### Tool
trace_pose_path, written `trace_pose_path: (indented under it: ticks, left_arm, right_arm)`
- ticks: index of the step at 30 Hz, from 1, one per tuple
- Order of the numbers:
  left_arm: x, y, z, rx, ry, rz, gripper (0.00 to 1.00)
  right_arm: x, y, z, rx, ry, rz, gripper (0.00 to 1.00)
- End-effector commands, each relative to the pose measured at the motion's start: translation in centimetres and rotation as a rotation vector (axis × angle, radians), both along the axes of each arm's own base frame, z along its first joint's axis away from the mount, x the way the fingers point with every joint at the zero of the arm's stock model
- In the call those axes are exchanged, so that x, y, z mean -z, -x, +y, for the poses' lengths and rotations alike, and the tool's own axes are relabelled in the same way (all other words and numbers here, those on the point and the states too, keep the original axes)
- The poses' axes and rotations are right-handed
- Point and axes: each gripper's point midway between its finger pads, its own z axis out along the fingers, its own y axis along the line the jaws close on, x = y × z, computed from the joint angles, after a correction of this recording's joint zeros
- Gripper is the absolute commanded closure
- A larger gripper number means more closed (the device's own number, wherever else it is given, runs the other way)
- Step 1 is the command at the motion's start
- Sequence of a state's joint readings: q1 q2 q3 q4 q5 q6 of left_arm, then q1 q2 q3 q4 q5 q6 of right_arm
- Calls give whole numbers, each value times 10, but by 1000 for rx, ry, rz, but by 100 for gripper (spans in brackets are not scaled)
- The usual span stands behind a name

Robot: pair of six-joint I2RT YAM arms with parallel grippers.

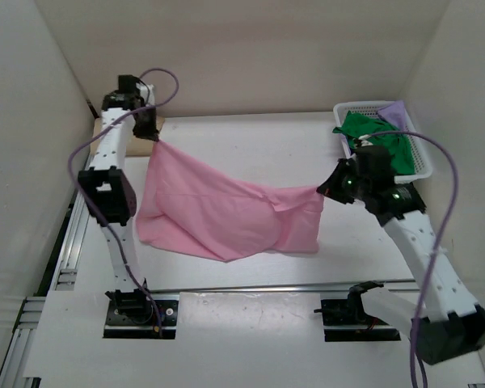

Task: Fold and stack the t-shirts
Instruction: Flatten out the tshirt

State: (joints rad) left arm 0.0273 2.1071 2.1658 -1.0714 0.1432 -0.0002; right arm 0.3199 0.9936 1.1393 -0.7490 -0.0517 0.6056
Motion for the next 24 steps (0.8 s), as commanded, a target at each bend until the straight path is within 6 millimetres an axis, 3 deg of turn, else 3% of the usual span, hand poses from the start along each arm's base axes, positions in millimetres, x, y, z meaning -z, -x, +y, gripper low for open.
trace_pose_path:
  ticks: [1,3,4,5,7,8,9,10,11,12,13,15,18,21,24]
  left_arm:
    - [74,-24,-7,-4,-96,152,79]
    - [91,-31,-14,-6,-167,147,54]
    - [92,-30,-8,-28,-220,141,31]
    - [99,-23,-5,-34,-236,159,24]
    - [81,-25,1,-55,-228,87,20]
    - [42,-21,-1,-56,-208,-1,18]
    - [47,-5,4,-58,-195,19,18]
    - [34,-3,3,-52,-161,-29,18]
    - [-1,10,0,-44,-139,-99,18]
    - [-5,21,-6,-25,-113,-106,20]
    - [15,42,-12,1,-85,-46,23]
    - [28,73,-20,29,-65,9,28]
    - [62,108,-32,73,-27,140,32]
    - [89,123,-38,90,2,230,31]
    - [108,122,-39,92,54,285,28]
  right_arm:
    - [38,-28,0,3,23,71,100]
    - [60,-39,-2,17,27,148,100]
    - [65,-42,-2,17,30,160,100]
    - [75,-45,-2,19,29,196,100]
    - [80,-48,0,13,25,209,100]
    - [83,-48,0,7,33,216,100]
    - [82,-49,1,0,25,209,100]
    - [82,-49,1,0,25,208,100]
    - [84,-50,2,0,25,207,100]
    - [84,-49,3,-8,17,209,100]
    - [90,-45,2,-8,19,216,100]
    - [88,-45,4,-8,4,208,100]
    - [86,-39,4,-15,-7,190,100]
    - [88,-35,3,-15,-6,194,100]
    - [90,-30,2,-15,-6,193,100]
